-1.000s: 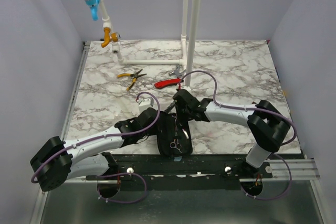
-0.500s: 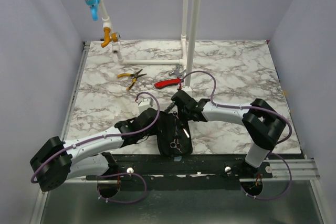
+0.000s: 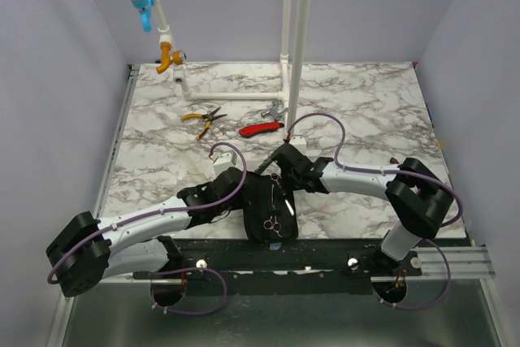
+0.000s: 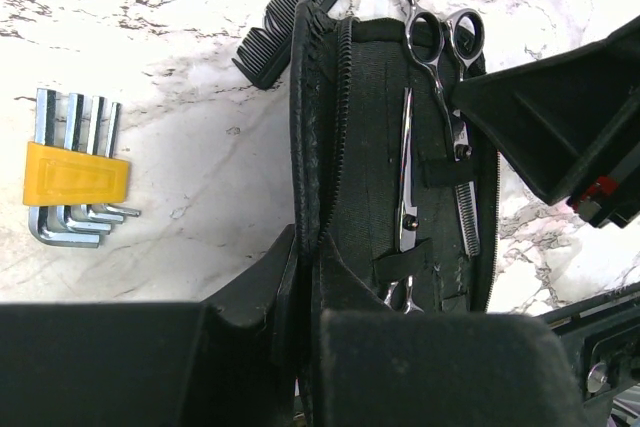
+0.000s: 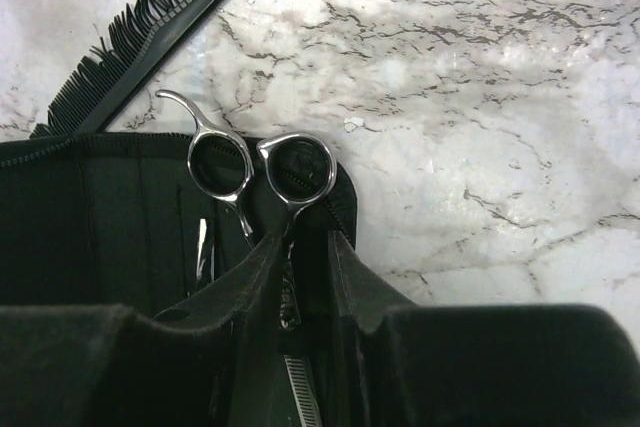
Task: Sort the hair-cutting tools
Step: Place the scissors in the hairdressing tool bag.
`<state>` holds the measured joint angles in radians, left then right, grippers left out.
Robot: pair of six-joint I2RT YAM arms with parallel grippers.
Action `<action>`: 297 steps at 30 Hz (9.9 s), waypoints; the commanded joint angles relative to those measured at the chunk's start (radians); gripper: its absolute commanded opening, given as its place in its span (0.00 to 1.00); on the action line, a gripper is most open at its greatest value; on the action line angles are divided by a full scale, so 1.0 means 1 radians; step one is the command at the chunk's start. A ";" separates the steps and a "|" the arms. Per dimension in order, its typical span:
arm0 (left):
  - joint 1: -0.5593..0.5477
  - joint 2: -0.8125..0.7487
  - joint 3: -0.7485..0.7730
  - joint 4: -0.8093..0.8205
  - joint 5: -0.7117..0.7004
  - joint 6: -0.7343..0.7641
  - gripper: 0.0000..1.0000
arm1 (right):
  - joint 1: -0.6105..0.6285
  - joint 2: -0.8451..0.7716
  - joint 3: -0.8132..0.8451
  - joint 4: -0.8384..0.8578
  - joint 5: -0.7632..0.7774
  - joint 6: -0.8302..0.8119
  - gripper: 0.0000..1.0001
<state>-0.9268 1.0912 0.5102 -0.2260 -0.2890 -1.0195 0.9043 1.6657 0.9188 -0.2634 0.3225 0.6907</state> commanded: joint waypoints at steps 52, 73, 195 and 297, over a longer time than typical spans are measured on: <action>0.000 0.015 0.013 0.014 -0.059 0.001 0.00 | 0.048 0.114 0.106 -0.091 -0.009 -0.148 0.01; 0.000 0.019 0.019 0.002 -0.078 0.004 0.00 | 0.046 0.011 0.022 -0.079 0.101 0.093 0.01; -0.020 0.018 0.004 -0.037 -0.157 -0.040 0.00 | 0.039 0.003 0.008 -0.227 -0.077 0.133 0.01; -0.020 0.025 -0.006 -0.014 -0.131 -0.025 0.00 | 0.031 0.133 0.138 -0.143 0.082 -0.097 0.06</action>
<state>-0.9512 1.1053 0.5098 -0.2554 -0.3733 -1.0599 0.9337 1.7962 1.0981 -0.3885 0.4164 0.5968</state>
